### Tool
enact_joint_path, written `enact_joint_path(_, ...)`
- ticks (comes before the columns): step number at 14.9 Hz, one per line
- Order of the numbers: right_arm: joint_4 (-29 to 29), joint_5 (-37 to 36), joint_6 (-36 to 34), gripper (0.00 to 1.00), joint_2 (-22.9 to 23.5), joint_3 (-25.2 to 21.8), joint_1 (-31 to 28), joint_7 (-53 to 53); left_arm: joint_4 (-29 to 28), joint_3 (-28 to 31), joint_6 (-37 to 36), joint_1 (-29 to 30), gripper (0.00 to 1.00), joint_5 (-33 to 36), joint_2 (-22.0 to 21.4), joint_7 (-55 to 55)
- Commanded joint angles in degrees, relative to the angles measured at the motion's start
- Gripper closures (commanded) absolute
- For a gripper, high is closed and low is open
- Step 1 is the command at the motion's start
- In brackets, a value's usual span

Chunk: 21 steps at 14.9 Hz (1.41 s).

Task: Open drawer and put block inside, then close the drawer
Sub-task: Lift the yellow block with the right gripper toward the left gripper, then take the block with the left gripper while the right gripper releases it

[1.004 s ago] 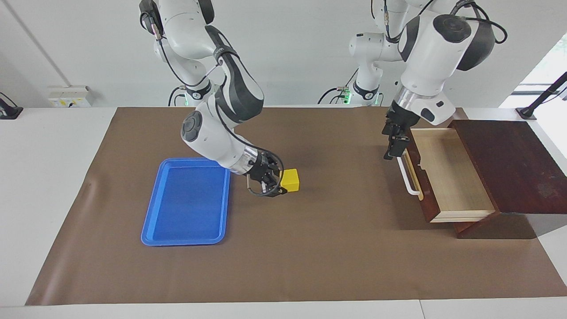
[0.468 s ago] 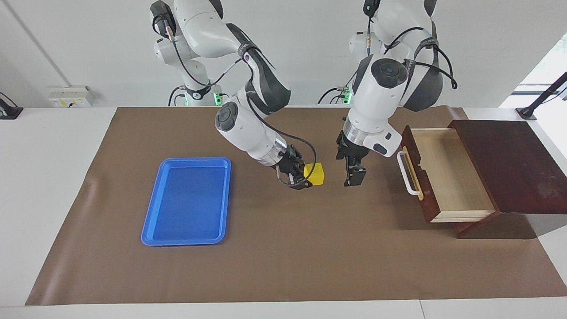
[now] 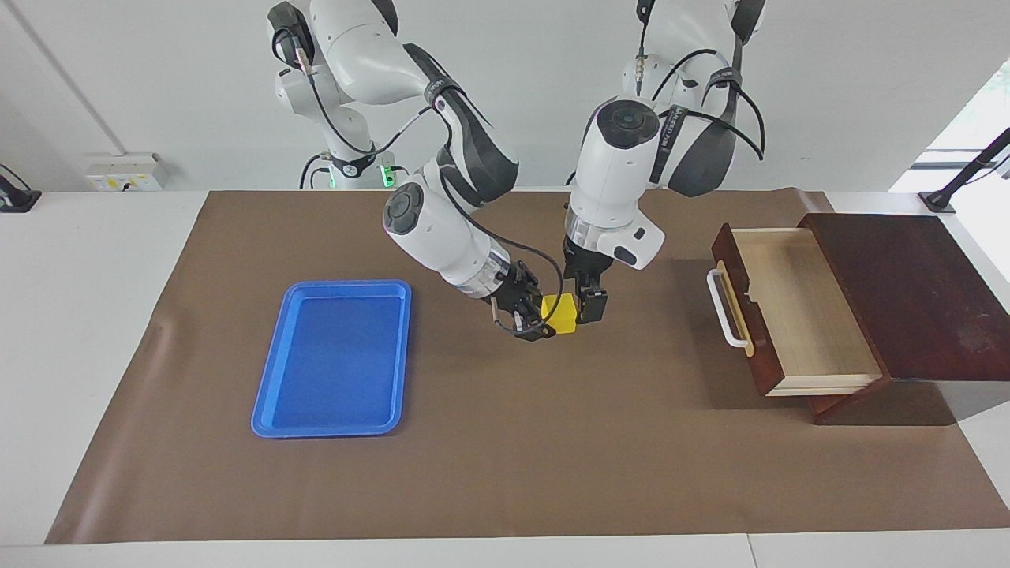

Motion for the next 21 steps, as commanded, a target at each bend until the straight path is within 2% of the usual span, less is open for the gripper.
enact_joint_path(1,1.1,-1.16,0.98,1.0,0.76,-0.04,0.26,1.37,-4.45,0.72,2.68,-1.51,0.0,2.28,-1.58,-1.08)
enact_joint_path(7,0.93,-1.07,1.16,1.0,0.76,-0.13,0.26,1.46,-4.9,0.72,6.01,-1.87,0.01,2.99,-1.4,-4.67)
enact_joint_path(8,0.84,-1.16,1.25,1.0,0.76,-0.13,0.26,1.46,-4.98,0.72,6.19,-1.96,0.16,3.08,-1.23,-5.12)
enact_joint_path(10,0.14,-1.16,2.3,1.0,0.67,-0.04,0.35,1.46,-4.98,0.72,6.19,-1.96,0.76,3.17,-1.22,-5.12)
enact_joint_path(11,0.14,-1.07,2.3,1.0,0.67,-0.04,0.35,1.46,-4.98,0.72,6.28,-1.96,1.0,3.34,-1.22,-5.12)
enact_joint_path(21,0.14,-0.98,2.39,1.0,0.67,-0.04,0.44,1.46,-5.25,0.72,5.49,-1.52,1.0,4.75,-1.31,-4.15)
